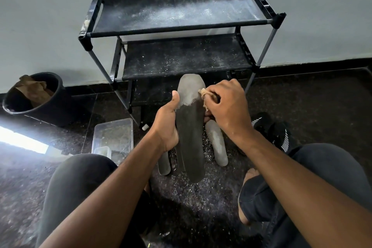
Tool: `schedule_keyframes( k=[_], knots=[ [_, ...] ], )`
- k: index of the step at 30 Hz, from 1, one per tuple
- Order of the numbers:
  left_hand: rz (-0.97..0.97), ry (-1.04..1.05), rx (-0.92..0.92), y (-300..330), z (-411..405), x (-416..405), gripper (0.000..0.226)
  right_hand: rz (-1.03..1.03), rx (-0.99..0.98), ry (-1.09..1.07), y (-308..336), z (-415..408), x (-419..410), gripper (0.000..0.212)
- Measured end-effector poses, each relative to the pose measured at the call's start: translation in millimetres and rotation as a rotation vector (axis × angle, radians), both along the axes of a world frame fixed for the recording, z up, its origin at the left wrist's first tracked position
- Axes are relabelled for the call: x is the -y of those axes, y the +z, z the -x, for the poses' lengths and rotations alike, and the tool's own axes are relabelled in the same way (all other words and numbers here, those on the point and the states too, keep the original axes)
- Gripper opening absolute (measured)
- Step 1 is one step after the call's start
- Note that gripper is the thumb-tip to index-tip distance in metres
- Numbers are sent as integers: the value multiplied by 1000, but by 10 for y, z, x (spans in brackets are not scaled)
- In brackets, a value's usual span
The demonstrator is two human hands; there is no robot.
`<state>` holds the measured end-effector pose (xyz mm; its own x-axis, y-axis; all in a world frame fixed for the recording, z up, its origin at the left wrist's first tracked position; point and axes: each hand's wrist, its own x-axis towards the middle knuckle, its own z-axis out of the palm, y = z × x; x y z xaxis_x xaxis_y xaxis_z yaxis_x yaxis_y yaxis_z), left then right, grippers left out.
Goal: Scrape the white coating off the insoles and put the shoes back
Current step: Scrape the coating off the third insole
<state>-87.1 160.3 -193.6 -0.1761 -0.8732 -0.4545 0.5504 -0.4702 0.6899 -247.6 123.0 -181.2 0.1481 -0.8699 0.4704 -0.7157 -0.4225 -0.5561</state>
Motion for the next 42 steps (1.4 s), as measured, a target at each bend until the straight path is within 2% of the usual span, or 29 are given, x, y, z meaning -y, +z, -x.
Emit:
schedule_keyframes(
  k=[3,6,9,13,20,26,32,34,38,40,42],
  knots=[
    [-19,-3,25,-24,5,6,74,-19,16,92,-34,-77,-103,7],
    [-30,-3,64,-25,-2,8,73,-24,-48,236,-103,-208,-266,8],
    [-26,26,48,-20,-5,4,73,5,-85,174,-74,-164,-166,7],
    [-11,36,-4,-63,-5,24,73,1,29,-11,-4,-41,4,8],
    [-32,14,13,-82,-27,44,74,1,-47,269,-98,-252,-254,10],
    [-20,-18,-12,-53,15,3,75,20,84,-33,16,-48,-6,7],
    [-31,1,12,-73,-7,36,70,-21,-3,297,-91,-271,-291,12],
    [-26,5,0,-67,-2,33,70,-6,-13,282,-78,-251,-242,10],
    [-15,-17,-37,-56,33,4,69,-3,61,47,-16,-128,-61,8],
    [-23,-22,-27,-60,27,9,70,-22,72,73,-15,-149,-108,8],
    [-35,-16,-9,-48,15,21,71,-34,33,206,-37,-237,-240,8]
  ],
)
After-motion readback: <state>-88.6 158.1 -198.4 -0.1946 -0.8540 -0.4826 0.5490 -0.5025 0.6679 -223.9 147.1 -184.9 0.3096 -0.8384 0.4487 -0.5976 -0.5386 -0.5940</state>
